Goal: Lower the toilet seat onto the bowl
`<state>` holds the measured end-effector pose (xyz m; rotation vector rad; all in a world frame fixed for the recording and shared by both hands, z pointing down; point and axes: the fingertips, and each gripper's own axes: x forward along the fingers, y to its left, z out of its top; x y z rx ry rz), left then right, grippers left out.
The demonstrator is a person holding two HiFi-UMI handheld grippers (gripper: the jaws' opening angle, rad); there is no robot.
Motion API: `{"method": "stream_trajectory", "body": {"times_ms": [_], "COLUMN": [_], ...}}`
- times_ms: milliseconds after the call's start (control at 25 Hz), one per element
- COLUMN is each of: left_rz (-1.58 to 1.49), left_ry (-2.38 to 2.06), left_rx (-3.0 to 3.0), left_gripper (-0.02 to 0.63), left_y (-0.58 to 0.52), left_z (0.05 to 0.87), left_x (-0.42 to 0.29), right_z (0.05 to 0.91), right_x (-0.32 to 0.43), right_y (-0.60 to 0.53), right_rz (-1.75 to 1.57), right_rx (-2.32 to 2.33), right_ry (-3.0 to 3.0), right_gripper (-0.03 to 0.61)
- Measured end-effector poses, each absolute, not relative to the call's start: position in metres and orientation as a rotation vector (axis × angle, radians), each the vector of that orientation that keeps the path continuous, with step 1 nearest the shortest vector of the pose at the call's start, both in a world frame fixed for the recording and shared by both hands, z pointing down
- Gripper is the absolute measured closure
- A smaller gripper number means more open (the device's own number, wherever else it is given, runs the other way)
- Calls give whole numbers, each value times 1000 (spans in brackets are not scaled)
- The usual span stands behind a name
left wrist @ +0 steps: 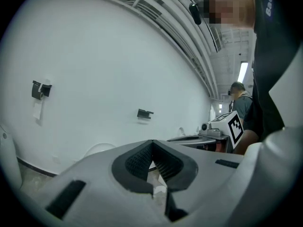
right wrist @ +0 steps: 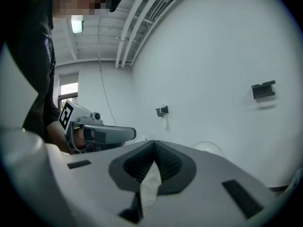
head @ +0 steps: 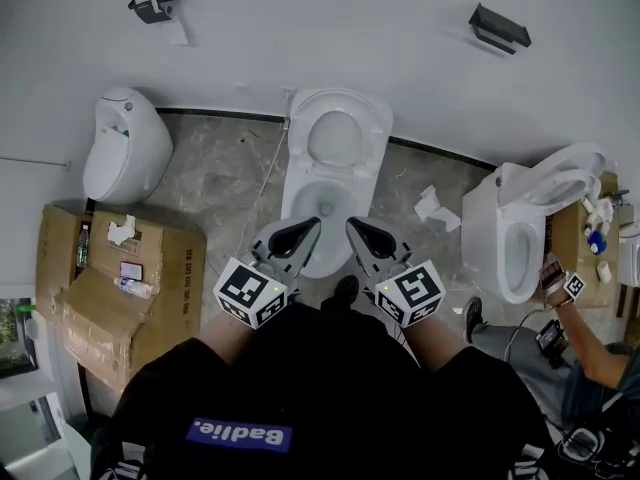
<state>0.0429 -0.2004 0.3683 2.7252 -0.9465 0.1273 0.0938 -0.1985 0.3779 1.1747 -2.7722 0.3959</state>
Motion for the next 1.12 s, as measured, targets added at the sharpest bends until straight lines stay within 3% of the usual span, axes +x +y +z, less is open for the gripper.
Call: {"method": "stream_trajectory", "body": {"times_ms": [1120], "left_rz": [147], "left_ry": [-989], "left_rx": [2699], "left_gripper": [603], "left_y": [-323], "left_z": [392], "left_x": [46], "right_z": [426], "right_x": [111], "right_y": [-344], "right_rz": [371], "right_rx": [1271], "right_ry": [-2620], "right_gripper": [550]}}
